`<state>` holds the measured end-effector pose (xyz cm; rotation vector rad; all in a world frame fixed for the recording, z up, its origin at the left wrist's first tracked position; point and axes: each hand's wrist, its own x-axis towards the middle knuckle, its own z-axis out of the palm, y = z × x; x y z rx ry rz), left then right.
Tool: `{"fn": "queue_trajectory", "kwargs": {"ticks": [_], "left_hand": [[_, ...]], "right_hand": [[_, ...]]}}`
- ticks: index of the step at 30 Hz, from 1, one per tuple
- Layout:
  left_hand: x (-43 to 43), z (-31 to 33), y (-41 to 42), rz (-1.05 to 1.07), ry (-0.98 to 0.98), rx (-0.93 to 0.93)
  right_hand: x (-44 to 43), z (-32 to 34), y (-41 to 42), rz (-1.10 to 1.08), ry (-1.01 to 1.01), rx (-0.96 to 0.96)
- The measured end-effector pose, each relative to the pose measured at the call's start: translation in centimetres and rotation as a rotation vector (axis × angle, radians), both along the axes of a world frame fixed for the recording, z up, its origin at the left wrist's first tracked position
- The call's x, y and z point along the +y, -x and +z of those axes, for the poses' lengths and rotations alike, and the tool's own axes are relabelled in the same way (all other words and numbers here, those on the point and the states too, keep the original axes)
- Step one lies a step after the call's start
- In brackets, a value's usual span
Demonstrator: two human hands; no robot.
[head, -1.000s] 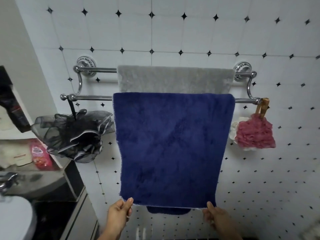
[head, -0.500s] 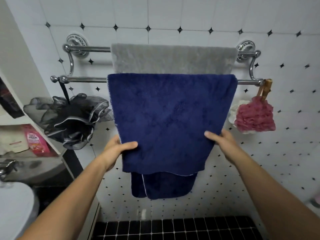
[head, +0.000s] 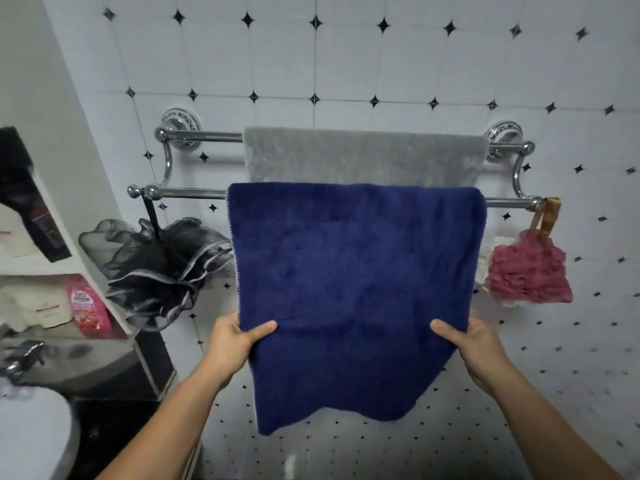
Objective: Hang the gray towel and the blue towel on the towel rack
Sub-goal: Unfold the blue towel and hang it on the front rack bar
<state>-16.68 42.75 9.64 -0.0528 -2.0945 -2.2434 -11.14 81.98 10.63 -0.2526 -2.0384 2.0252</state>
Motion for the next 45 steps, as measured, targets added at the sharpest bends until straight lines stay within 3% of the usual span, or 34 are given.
{"fn": "queue_trajectory", "kwargs": {"ticks": [4,7,10,12,15,17,20,24,27,30,33,39,41,45], "left_hand": [[-0.1,0.4,-0.8,-0.100,-0.021,-0.030],[0.4,4.9,-0.6,-0.115,-0.222,0.092],[0.6,10.8,-0.3,-0.070,-0.310,0.240],[0.9,13.7,-0.1,-0.073,-0.318,0.234],[1.6,16.3,0.0,-0.125,-0.282,0.139],[1.6,17.5,0.2,-0.169,-0.268,0.098],[1.0,18.9,0.7,-0.179,-0.282,0.078],[-0.2,19.4,1.0,-0.043,-0.329,0.015],[-1.1,19.6,1.0,-0.044,-0.256,0.038],[-0.9,20.0,0.8,-0.069,-0.137,0.042],[0.1,20.3,0.9,0.037,-0.007,-0.006],[1.1,21.2,2.1,0.247,0.126,0.140],[1.6,21.4,2.7,0.280,0.179,0.187],[1.1,21.2,3.8,0.393,0.284,0.219]], "right_hand": [[-0.1,0.5,-1.0,0.064,-0.069,-0.035],[-0.2,4.6,-0.7,-0.104,-0.171,0.086],[-0.6,11.2,-0.3,-0.460,-0.502,0.378],[-1.0,15.9,0.4,-0.529,-0.835,0.529],[-1.2,21.1,2.6,-0.375,-1.308,0.401],[-1.4,22.7,3.6,-0.237,-1.431,0.275],[-1.6,23.7,4.4,-0.180,-1.538,0.234],[-0.6,24.3,4.3,-0.205,-1.472,0.208],[1.4,24.0,3.7,-0.224,-1.340,0.195],[1.7,23.3,3.7,-0.202,-1.365,0.220],[1.5,22.9,3.9,-0.168,-1.338,0.240],[1.8,20.2,2.1,-0.467,-1.056,0.158],[0.3,18.2,1.7,-0.379,-1.032,0.104],[-0.3,16.1,1.9,-0.307,-0.736,0.070]]}}
